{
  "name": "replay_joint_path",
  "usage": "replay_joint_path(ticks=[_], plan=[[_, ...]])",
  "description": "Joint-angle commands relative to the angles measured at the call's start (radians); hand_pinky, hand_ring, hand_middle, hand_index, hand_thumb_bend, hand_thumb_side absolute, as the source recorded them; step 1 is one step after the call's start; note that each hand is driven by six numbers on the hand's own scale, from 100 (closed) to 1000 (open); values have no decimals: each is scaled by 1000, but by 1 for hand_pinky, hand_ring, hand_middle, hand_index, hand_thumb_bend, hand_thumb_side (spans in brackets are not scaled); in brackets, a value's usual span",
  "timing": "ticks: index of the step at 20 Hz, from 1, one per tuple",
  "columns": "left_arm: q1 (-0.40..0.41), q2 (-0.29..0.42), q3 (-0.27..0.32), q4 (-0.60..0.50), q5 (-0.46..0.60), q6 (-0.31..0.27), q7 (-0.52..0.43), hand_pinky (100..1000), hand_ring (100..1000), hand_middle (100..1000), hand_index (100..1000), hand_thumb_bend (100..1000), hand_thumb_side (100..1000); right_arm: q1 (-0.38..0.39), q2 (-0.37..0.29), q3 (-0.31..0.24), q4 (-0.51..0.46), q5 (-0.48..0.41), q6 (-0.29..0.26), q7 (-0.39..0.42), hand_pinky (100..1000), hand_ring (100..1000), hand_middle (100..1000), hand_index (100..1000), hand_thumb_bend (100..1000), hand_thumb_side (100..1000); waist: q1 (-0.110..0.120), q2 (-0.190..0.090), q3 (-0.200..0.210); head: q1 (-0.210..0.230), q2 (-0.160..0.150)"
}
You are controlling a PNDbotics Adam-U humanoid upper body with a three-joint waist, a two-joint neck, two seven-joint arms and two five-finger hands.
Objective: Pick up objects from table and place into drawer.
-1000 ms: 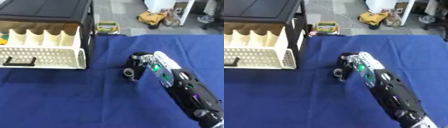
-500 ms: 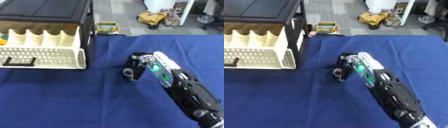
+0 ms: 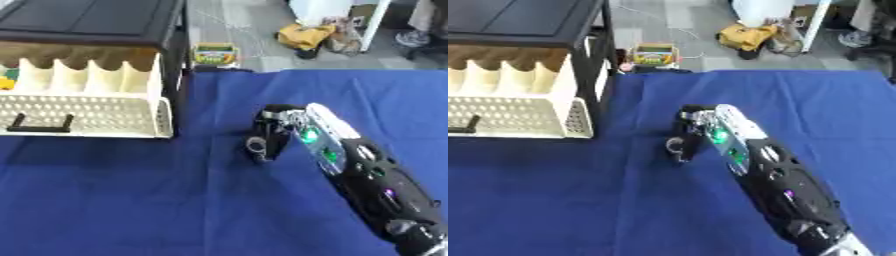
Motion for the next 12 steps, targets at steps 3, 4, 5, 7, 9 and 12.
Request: replay_joint_path(ticks=[3, 4, 5, 7, 9, 12], plan=[[-8, 17, 8, -12, -5, 0, -1, 100, 100, 100, 681, 100, 728, -13, -3, 3, 9, 12, 8, -7, 399, 621, 569, 717, 445, 100, 2, -14, 1, 1, -14], [-8, 17, 8, -12, -5, 0, -1, 100, 100, 100, 681, 100, 728, -14, -2, 3, 10, 12, 9, -8, 398, 620, 567, 716, 443, 100, 2, -14, 1, 1, -14], [-8, 17, 8, -12, -5, 0, -1, 100, 100, 100, 681, 100, 728, -15, -2, 3, 10, 13, 10, -10, 393, 616, 559, 710, 434, 100, 2, -15, 1, 1, -14], [-7, 17, 8, -12, -5, 0, -1, 100, 100, 100, 681, 100, 729, -16, -1, 2, 11, 16, 13, -16, 387, 611, 554, 702, 424, 100, 1, -15, 1, 2, -14], [-6, 17, 8, -12, -5, 1, -2, 100, 100, 100, 680, 100, 729, -18, -1, 2, 11, 18, 16, -22, 382, 607, 549, 696, 412, 100, 1, -16, 1, 1, -14], [-6, 16, 8, -12, -5, 2, -2, 100, 100, 100, 680, 100, 730, -20, 1, 2, 12, 20, 20, -28, 378, 603, 546, 691, 390, 100, 0, -16, 0, 1, -15]])
